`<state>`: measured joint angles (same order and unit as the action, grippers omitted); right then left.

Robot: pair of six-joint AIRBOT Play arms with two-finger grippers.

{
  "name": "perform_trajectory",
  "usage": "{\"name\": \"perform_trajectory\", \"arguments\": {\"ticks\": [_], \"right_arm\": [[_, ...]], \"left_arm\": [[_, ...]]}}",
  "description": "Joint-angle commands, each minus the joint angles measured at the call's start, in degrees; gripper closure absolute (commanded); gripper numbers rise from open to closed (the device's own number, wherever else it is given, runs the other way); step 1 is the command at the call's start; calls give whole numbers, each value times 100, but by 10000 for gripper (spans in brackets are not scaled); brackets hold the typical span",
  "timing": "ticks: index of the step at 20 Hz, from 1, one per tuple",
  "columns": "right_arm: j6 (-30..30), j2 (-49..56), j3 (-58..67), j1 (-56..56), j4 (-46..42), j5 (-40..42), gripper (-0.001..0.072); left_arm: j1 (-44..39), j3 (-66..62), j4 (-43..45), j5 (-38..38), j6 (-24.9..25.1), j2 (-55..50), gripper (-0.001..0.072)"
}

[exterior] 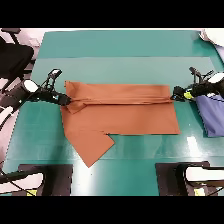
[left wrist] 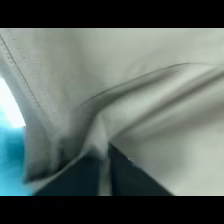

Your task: Fold the shirts.

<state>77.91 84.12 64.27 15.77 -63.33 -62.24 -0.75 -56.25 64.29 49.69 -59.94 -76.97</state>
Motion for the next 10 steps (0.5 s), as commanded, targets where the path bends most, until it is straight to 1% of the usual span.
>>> {"name": "perform_trajectory", "arguments": {"ticks": [1,2,3,4,6,8,9,10], "right_arm": [[4,-2,0,2,42,-101,639],[4,-7,2,2,42,-144,442],[7,-20,2,2,39,-199,212],[4,-57,2,9,15,-240,169],[4,-232,2,72,17,-247,169],[0,-498,2,162,17,-273,167],[-2,-673,2,249,13,-306,167],[-17,-861,0,374,13,-361,166]], "left_arm": [[-2,-120,-37,203,-140,2,220],[-2,-214,-33,284,-181,2,215],[-2,-337,-26,409,-227,2,215],[-2,-472,4,562,-332,2,214],[74,-789,11,981,-437,28,214],[313,-909,-7,1176,-619,243,207],[481,-909,0,1248,-662,446,114],[656,-903,0,1366,-695,645,117]]}}
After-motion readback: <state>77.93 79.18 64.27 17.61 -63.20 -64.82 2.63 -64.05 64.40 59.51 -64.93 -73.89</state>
